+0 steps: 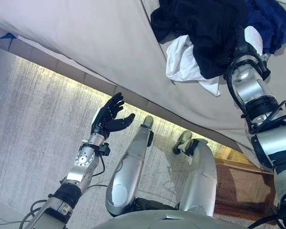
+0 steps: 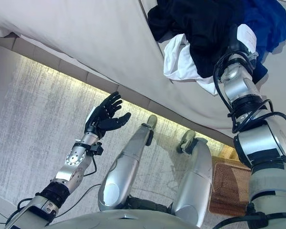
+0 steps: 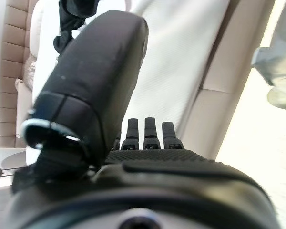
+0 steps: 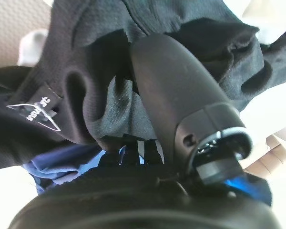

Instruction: Pick up the clothes from the bed and place them into the basket

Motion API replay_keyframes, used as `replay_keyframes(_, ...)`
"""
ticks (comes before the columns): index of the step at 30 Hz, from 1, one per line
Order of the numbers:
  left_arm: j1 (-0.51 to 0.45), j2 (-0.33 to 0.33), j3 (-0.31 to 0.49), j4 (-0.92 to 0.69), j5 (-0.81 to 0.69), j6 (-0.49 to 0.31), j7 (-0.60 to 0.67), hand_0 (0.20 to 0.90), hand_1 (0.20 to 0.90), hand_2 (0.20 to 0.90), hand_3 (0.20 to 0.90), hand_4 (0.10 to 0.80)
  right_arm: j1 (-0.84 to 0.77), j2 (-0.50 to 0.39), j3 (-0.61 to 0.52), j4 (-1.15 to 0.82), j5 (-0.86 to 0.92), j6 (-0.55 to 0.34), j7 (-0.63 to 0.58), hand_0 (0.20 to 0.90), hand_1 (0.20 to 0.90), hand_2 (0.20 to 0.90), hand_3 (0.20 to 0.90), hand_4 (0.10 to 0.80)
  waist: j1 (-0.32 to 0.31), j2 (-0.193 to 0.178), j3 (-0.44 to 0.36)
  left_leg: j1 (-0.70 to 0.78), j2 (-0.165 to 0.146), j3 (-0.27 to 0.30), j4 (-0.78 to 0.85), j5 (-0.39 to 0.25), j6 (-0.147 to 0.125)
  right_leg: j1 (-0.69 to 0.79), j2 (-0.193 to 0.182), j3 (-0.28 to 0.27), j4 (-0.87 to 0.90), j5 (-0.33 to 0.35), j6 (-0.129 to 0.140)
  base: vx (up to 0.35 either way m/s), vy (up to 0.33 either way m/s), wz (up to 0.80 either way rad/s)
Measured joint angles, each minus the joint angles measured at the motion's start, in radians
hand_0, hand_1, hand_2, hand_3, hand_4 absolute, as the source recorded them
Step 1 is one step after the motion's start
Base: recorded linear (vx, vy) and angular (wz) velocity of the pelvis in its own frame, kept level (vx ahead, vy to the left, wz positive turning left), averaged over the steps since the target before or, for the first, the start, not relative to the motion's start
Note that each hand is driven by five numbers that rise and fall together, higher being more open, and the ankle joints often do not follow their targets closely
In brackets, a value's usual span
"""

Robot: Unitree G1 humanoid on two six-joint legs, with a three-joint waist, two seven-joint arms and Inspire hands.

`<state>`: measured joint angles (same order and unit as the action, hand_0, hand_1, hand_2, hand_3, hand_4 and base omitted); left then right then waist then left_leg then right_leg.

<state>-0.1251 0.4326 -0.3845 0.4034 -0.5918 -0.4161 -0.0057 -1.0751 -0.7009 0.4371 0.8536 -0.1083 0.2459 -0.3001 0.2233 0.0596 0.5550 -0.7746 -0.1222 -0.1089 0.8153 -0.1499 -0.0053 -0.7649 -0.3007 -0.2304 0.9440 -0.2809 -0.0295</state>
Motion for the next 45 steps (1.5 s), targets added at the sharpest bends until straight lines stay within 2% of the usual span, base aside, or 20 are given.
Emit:
replay_keyframes(7,0.011,0.000,0.000,-0.001,0.000,0.002,-0.008,0.900,0.900,0.900,0.900,0.800,0.010,-0.017,0.000,-0.028,0.010,-0.003,-0.015,0.300,0.300,0.300,0.200,0.100,0.002,-0.001,0.003,0.042,0.003,-0.004,-0.002,0.000,0.000,0.044,0.002,-0.005,-0.006,0.000,0.000,0.055,-0.026,-0.01)
replay_keyframes(17,0.038,0.002,-0.002,-0.004,0.001,0.005,-0.074,0.900,0.900,0.900,0.900,0.800,0.050,-0.026,-0.005,-0.041,0.012,-0.023,-0.027,0.300,0.300,0.300,0.200,0.100,0.014,-0.005,0.003,0.306,0.041,0.013,-0.188,0.013,0.019,0.312,0.022,-0.044,-0.197,0.001,0.002,0.074,-0.001,-0.05)
replay_keyframes(19,0.041,0.005,-0.001,-0.004,0.001,0.015,-0.075,0.900,0.900,0.900,0.900,0.800,0.053,-0.029,-0.008,-0.041,0.028,-0.024,-0.027,0.300,0.300,0.300,0.200,0.100,0.016,-0.006,0.002,0.366,0.053,0.026,-0.236,0.034,0.018,0.371,0.028,-0.052,-0.243,0.016,0.002,0.039,0.030,0.00)
replay_keyframes(20,0.041,0.006,-0.001,-0.004,0.001,0.017,-0.075,0.900,0.900,0.900,0.900,0.800,0.053,-0.032,-0.008,-0.042,0.031,-0.024,-0.028,0.300,0.300,0.300,0.200,0.100,0.018,-0.006,0.002,0.381,0.051,0.020,-0.249,0.030,0.012,0.386,0.027,-0.056,-0.254,0.016,0.005,0.028,0.031,-0.03)
replay_keyframes(24,0.043,0.007,0.001,-0.004,0.002,0.026,-0.078,0.900,0.900,0.900,0.900,0.800,0.053,-0.041,-0.047,-0.042,0.054,-0.028,-0.026,0.300,0.300,0.300,0.200,0.100,0.021,-0.012,0.000,0.494,0.054,0.031,-0.335,0.038,0.021,0.495,0.037,-0.063,-0.336,0.029,0.015,0.117,0.012,-0.04)
replay_keyframes(25,0.046,0.008,0.002,-0.004,0.003,0.031,-0.078,0.900,0.900,0.900,0.900,0.800,0.053,-0.045,-0.050,-0.042,0.062,-0.028,-0.026,0.300,0.300,0.300,0.200,0.100,0.021,-0.012,-0.001,0.530,0.054,0.034,-0.358,0.044,0.012,0.529,0.040,-0.063,-0.356,0.043,0.026,0.108,0.006,-0.09)
replay_keyframes(28,0.046,0.008,0.011,-0.005,0.011,0.063,-0.074,0.900,0.900,0.900,0.900,0.800,0.052,-0.071,-0.058,-0.059,0.096,-0.029,-0.018,0.300,0.300,0.300,0.200,0.100,0.022,-0.018,-0.004,0.630,0.057,0.037,-0.427,0.051,0.003,0.614,0.055,-0.061,-0.420,0.061,0.041,0.113,0.012,-0.13)
replay_keyframes(31,0.046,0.009,0.033,-0.005,0.042,0.132,-0.062,0.900,0.900,0.900,0.900,0.800,0.048,-0.100,-0.080,-0.064,0.121,-0.029,-0.007,0.300,0.300,0.300,0.200,0.100,0.020,-0.026,-0.009,0.747,0.069,0.053,-0.509,0.055,-0.002,0.720,0.072,-0.061,-0.496,0.071,0.051,0.109,0.027,-0.19)
replay_keyframes(32,0.045,0.011,0.036,-0.005,0.053,0.157,-0.053,0.900,0.900,0.900,0.900,0.800,0.046,-0.116,-0.081,-0.066,0.134,-0.029,0.001,0.300,0.300,0.300,0.200,0.100,0.019,-0.030,-0.014,0.773,0.070,0.054,-0.532,0.065,-0.017,0.747,0.075,-0.063,-0.520,0.076,0.057,0.038,0.028,-0.10)
replay_keyframes(34,0.055,0.015,0.036,0.000,0.070,0.188,-0.036,0.900,0.900,0.900,0.900,0.800,0.046,-0.126,-0.096,-0.067,0.149,-0.029,0.001,0.300,0.300,0.300,0.200,0.100,0.013,-0.048,-0.059,0.781,0.071,0.060,-0.563,0.068,-0.017,0.753,0.083,-0.064,-0.554,0.076,0.057,0.008,0.011,-0.02)
replay_keyframes(35,0.055,0.014,0.035,0.010,0.087,0.218,-0.026,0.900,0.900,0.900,0.900,0.800,0.039,-0.140,-0.101,-0.068,0.168,-0.028,0.001,0.300,0.300,0.300,0.200,0.100,0.001,-0.057,-0.094,0.785,0.077,0.061,-0.586,0.071,-0.018,0.765,0.091,-0.065,-0.596,0.091,0.060,-0.030,0.024,-0.03)
replay_keyframes(37,0.058,0.017,0.035,0.016,0.113,0.253,-0.013,0.900,0.900,0.900,0.900,0.800,0.011,-0.148,-0.103,-0.068,0.172,-0.028,0.000,0.300,0.300,0.300,0.200,0.100,-0.012,-0.063,-0.101,0.817,0.088,0.074,-0.606,0.098,-0.036,0.819,0.114,-0.060,-0.675,0.141,0.051,-0.057,0.036,-0.17)
replay_keyframes(38,0.064,0.017,0.034,0.016,0.123,0.266,-0.006,0.900,0.900,0.900,0.900,0.800,0.002,-0.148,-0.103,-0.068,0.177,-0.028,0.000,0.300,0.300,0.300,0.200,0.100,-0.015,-0.069,-0.114,0.818,0.088,0.084,-0.597,0.105,-0.045,0.840,0.118,-0.057,-0.713,0.158,0.051,-0.074,0.033,-0.23)
replay_keyframes(40,0.078,0.016,0.031,0.017,0.123,0.285,0.007,0.900,0.900,0.900,0.900,0.800,0.001,-0.149,-0.103,-0.065,0.188,-0.028,0.000,0.300,0.300,0.300,0.200,0.100,-0.031,-0.085,-0.152,0.774,0.082,0.094,-0.512,0.104,-0.046,0.881,0.120,-0.054,-0.802,0.202,0.045,-0.059,0.016,-0.07)
replay_keyframes(41,0.079,0.016,0.030,0.017,0.124,0.286,0.010,0.900,0.900,0.900,0.900,0.800,0.000,-0.152,-0.103,-0.065,0.190,-0.028,-0.001,0.300,0.300,0.300,0.200,0.100,-0.032,-0.094,-0.158,0.740,0.078,0.103,-0.454,0.097,-0.042,0.890,0.112,-0.053,-0.818,0.215,0.042,-0.055,-0.001,-0.05)
replay_keyframes(42,0.091,0.013,0.020,0.018,0.124,0.287,0.019,0.900,0.900,0.900,0.900,0.800,0.004,-0.166,-0.103,-0.062,0.222,-0.026,0.000,0.300,0.300,0.300,0.200,0.100,-0.039,-0.100,-0.200,0.746,0.082,0.120,-0.592,0.101,0.009,0.888,0.112,-0.048,-0.833,0.217,0.044,-0.063,-0.011,-0.01)
replay_keyframes(43,0.092,0.011,-0.005,0.018,0.124,0.287,0.021,0.900,0.900,0.900,0.900,0.800,0.003,-0.187,-0.105,-0.062,0.238,-0.028,-0.003,0.300,0.300,0.300,0.200,0.100,-0.054,-0.067,-0.226,0.783,0.111,0.123,-0.714,0.183,0.027,0.892,0.137,-0.046,-0.824,0.212,0.051,-0.061,-0.010,-0.05)
replay_keyframes(44,0.092,0.013,-0.008,0.019,0.124,0.287,0.022,0.900,0.900,0.900,0.900,0.800,0.001,-0.192,-0.105,-0.061,0.245,-0.028,-0.004,0.300,0.300,0.300,0.200,0.100,-0.058,-0.068,-0.228,0.807,0.113,0.130,-0.744,0.185,0.028,0.888,0.134,-0.041,-0.811,0.205,0.061,-0.044,-0.007,-0.05)
replay_keyframes(45,0.085,0.014,-0.013,0.022,0.124,0.287,0.029,0.900,0.900,0.900,0.900,0.800,-0.005,-0.209,-0.105,-0.061,0.252,-0.028,-0.003,0.300,0.300,0.300,0.200,0.100,-0.069,-0.067,-0.230,0.825,0.115,0.131,-0.767,0.194,0.033,0.852,0.134,-0.027,-0.759,0.177,0.089,-0.041,0.006,-0.17)
